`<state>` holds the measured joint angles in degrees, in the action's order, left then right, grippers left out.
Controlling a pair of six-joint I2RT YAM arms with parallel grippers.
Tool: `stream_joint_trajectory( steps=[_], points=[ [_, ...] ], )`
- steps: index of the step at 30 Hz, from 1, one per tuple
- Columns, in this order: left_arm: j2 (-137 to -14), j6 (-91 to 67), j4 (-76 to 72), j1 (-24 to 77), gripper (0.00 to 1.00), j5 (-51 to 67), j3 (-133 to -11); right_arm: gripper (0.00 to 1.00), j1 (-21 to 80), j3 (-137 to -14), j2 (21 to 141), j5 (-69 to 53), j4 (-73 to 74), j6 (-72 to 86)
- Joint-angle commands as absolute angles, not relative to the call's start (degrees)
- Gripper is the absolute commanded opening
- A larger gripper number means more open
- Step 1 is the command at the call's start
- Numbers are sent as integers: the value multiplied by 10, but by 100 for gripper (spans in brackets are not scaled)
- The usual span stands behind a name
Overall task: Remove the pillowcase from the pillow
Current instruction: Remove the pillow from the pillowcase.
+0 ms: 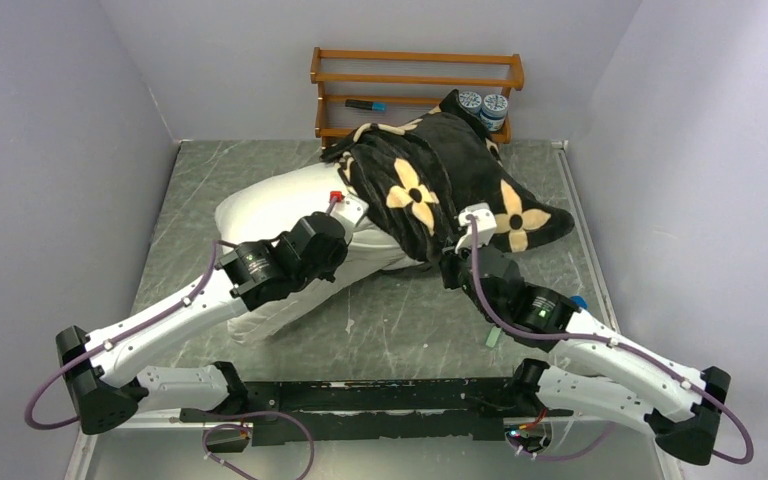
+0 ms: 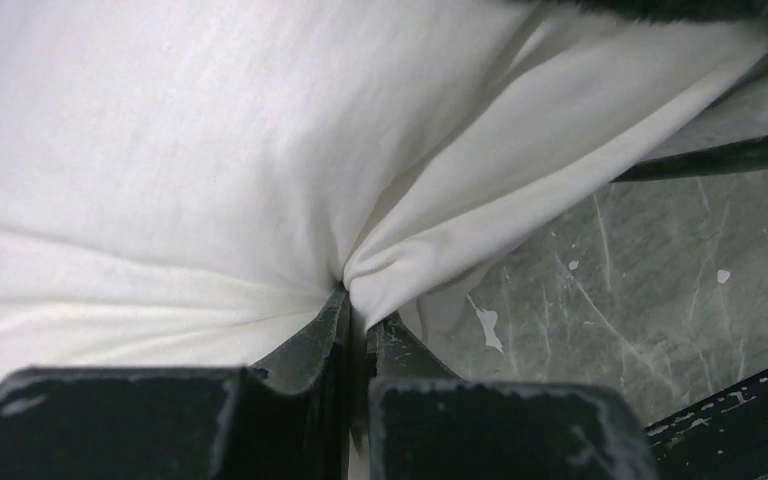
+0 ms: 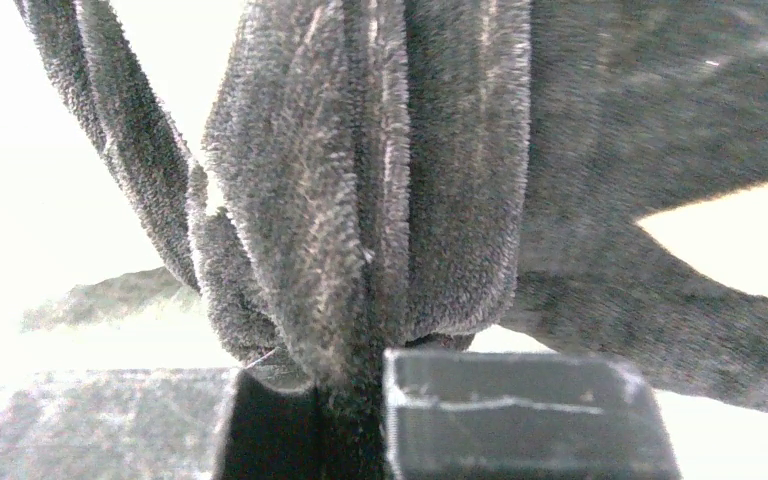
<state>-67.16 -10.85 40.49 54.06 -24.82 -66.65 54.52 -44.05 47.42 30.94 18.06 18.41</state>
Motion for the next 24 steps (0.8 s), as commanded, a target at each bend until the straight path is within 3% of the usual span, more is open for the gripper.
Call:
stream_joint_trajectory(
  steps=[1, 16, 24],
  points=[
    [-635, -71, 429, 517, 5, -363, -718, 0, 535, -510, 422, 475, 224, 142],
    [-608, -41, 514, 484, 5, -461, -746, 0, 535, -619, 374, 595, 346, 125],
    [-567, -110, 518, 484, 5, -312, -691, 0, 535, -603, 400, 494, 482, 275]
  ],
)
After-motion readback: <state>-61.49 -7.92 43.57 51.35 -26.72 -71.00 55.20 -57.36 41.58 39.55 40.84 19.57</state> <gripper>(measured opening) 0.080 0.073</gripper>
